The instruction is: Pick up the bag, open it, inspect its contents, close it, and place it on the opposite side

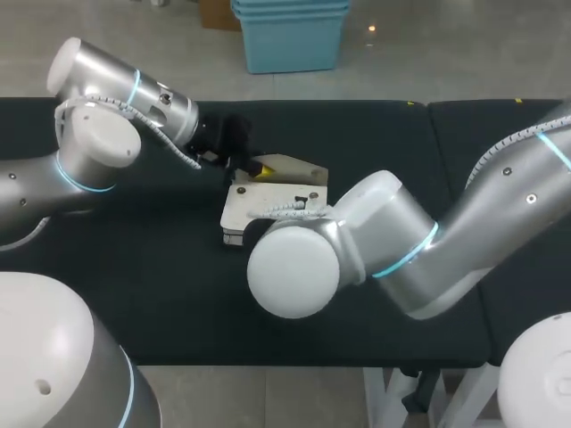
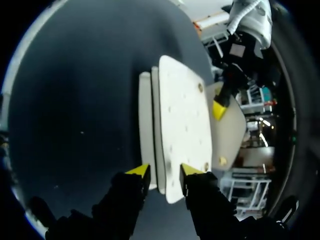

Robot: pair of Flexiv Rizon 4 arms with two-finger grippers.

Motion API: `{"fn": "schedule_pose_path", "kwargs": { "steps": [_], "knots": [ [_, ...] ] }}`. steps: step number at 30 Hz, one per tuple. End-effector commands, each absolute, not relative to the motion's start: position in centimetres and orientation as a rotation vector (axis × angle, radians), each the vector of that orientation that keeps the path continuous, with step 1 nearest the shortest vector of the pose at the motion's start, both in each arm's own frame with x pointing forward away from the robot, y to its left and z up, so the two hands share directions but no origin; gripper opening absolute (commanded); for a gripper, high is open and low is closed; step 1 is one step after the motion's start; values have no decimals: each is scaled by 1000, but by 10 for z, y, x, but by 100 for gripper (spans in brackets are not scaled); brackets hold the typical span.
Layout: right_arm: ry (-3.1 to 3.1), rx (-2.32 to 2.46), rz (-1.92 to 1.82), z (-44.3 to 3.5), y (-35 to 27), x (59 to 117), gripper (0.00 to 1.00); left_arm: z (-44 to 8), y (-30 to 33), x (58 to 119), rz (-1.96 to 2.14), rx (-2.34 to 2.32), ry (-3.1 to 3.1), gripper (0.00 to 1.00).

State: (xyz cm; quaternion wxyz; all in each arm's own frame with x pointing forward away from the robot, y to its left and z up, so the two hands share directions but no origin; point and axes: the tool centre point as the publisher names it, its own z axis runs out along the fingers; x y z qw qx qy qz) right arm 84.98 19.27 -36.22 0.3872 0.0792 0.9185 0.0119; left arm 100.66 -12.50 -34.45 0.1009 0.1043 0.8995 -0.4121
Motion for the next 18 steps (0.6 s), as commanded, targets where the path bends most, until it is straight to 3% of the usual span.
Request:
{"fn": "schedule_pose_path", "kwargs": {
  "steps": [1, 7, 15, 17, 18],
  "knots": [
    [2280, 227, 17, -372, 195, 856, 36, -348, -126, 1012, -1229, 320, 2662, 0],
    [2255, 245, 18, -371, 189, 862, 29, -350, -129, 1012, -1230, 337, 2670, 0],
    [2254, 249, 8, -374, 184, 866, 27, -352, -130, 1013, -1229, 375, 2677, 0],
    [2253, 249, 6, -374, 183, 866, 18, -352, -131, 1012, -1228, 385, 2676, 0],
    [2253, 250, 6, -374, 183, 867, 6, -351, -132, 1012, -1229, 393, 2672, 0]
  ]
}}
